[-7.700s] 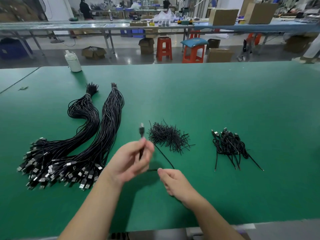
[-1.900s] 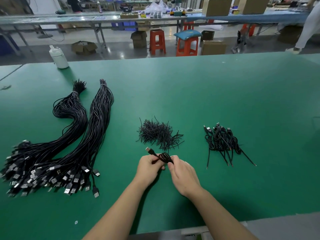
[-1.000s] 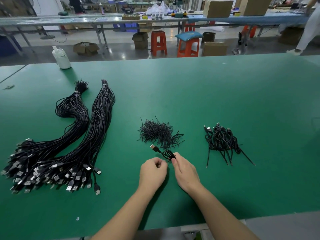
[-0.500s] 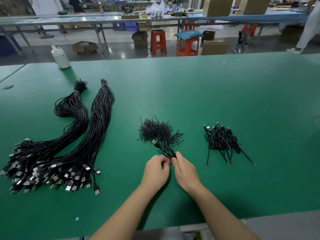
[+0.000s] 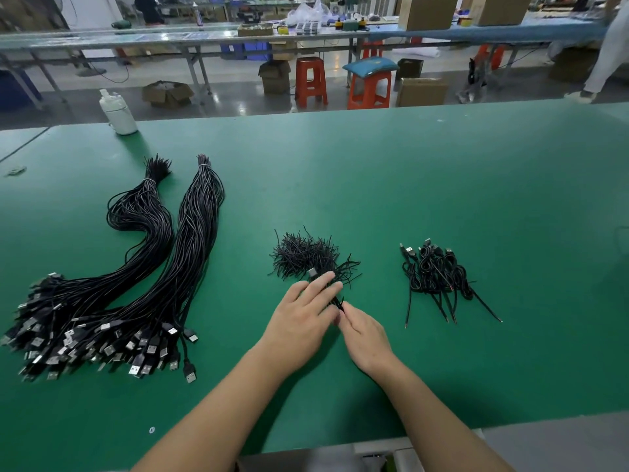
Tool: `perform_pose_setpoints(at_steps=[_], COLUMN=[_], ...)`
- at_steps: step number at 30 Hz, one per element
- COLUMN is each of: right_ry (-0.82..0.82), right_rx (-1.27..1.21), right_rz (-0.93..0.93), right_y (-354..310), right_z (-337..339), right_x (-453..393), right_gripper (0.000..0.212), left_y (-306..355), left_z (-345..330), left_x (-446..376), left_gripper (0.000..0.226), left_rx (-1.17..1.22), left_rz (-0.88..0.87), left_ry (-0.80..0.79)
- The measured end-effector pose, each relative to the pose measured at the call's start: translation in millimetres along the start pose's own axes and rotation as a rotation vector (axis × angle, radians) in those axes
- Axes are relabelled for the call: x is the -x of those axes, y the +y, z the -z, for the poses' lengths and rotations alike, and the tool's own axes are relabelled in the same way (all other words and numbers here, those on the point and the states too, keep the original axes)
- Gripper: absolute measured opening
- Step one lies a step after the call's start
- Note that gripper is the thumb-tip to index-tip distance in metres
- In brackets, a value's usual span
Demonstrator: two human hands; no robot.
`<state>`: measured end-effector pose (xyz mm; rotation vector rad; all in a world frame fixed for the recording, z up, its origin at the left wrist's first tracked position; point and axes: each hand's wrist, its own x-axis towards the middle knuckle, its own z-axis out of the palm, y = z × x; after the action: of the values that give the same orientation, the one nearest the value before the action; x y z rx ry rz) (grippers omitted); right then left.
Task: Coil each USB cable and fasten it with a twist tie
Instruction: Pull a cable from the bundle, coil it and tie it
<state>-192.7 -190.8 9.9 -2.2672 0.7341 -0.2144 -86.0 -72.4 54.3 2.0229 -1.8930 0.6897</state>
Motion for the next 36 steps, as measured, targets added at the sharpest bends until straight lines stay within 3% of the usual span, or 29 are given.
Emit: perform_pose_setpoints(at_steps=[2, 5, 11, 13, 16, 21, 25, 31, 36], right_ry=[-0.016, -0.04, -0.032, -0.009, 0.038, 0.2, 0.203, 0.214, 0.209], right_rx=[-0.016, -0.013, 0.039, 0.116, 0.301, 0.423, 0.457, 0.539, 0.522], right_rz=[-0.01, -0.014, 0.036, 0.096, 0.187, 0.31, 0.351, 0.351, 0.327], right_y=[-0.5, -0.2, -2.1, -2.3, -2.2, -11.5, -17.7, -31.8, -31.2], right_z=[1.4, 3.6, 3.1, 1.3, -2.0, -4.9, -4.3, -6.4, -7.0], right_x=[-0.6, -1.9, 1.6, 4.0, 8.6, 17.0, 21.7, 24.7, 23.0], right_gripper=[0.032, 0.029, 0.029, 0.035, 0.029, 0.027, 0.023, 0.026, 0.014], left_y=[-0.2, -2.0, 1.1, 2.2, 2.3, -1.9, -8.7, -7.2, -10.0], left_z=[-0.6, -2.7, -3.9, -2.8, -2.0, 0.9, 7.2, 13.8, 18.9], left_x=[-5.4, -6.7, -8.8, -13.0, -15.0, -12.1, -9.8, -5.7, -4.4], left_gripper=[0.027, 0.015, 0.013, 0.013, 0.014, 0.018, 0.016, 0.043, 0.019], left_rx=[0.039, 0.165, 0.412, 0.482, 0.532, 0.483, 0.502, 0.467, 0.539], left_rz=[0.01, 0.18, 0.535, 0.674, 0.813, 0.864, 0.894, 0.941, 0.905], left_ry=[-0.084, -0.202, -0.214, -0.238, -0.289, -0.398, -0.448, -0.385, -0.483])
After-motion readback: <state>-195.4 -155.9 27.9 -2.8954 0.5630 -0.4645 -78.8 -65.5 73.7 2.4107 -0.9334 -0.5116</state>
